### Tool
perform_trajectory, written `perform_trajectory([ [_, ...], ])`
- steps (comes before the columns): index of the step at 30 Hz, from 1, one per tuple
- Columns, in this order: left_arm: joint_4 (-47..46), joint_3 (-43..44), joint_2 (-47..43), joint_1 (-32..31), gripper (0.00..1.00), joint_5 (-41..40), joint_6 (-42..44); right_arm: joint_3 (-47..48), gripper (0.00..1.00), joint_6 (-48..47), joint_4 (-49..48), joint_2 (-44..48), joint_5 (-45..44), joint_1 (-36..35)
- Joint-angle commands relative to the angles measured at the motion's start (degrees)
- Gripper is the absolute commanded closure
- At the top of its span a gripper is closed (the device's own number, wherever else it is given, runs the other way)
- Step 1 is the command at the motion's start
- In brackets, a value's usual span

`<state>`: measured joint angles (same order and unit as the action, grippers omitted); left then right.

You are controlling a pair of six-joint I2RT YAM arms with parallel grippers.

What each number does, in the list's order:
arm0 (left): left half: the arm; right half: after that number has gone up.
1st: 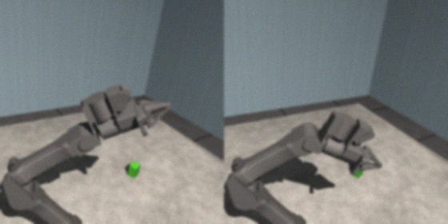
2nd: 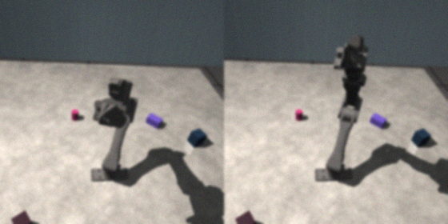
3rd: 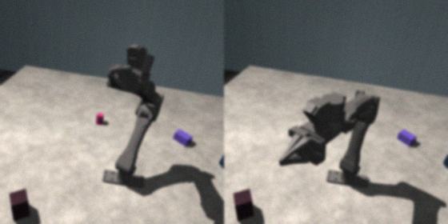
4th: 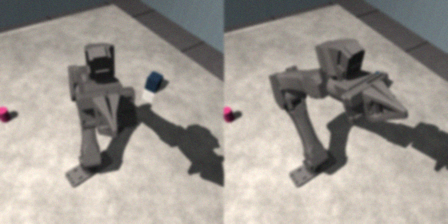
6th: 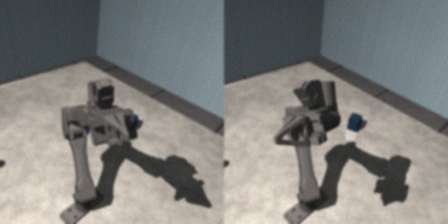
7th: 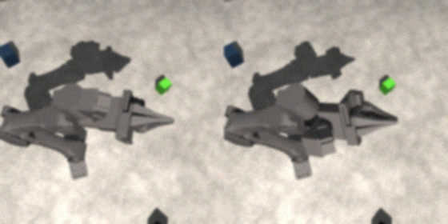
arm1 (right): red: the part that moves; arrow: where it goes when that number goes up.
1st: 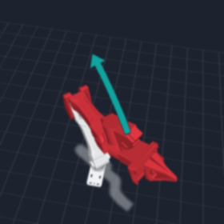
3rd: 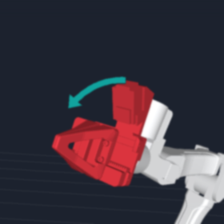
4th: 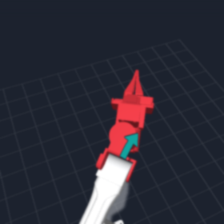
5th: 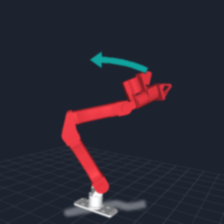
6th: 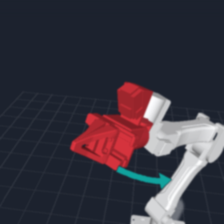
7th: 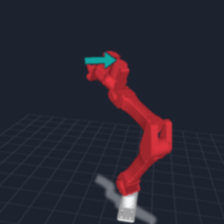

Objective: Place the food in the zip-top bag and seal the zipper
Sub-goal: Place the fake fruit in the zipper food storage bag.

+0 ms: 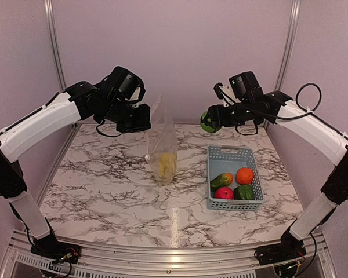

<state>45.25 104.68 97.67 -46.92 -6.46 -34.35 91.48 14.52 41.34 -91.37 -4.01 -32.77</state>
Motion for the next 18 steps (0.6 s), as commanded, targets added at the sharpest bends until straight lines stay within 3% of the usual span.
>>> perform_trajectory([
  [1,-0.5,-1.0,-1.4,0.3,1.00,0.8,-0.4,4.6,0.42,7.0,-3.0,1.5,9.8,-2.9],
  [11,-3.0,-0.5,-0.7,0.3,1.00,3.0,-1.9,14.0,0.44,15.9,-12.4,-0.6,20.5,-8.0],
  [18,-5.4,-0.5,-0.3,0.3,1.00,4.6,-3.3,15.2,0.45,19.0,-17.6,-2.4,23.9,-11.8],
])
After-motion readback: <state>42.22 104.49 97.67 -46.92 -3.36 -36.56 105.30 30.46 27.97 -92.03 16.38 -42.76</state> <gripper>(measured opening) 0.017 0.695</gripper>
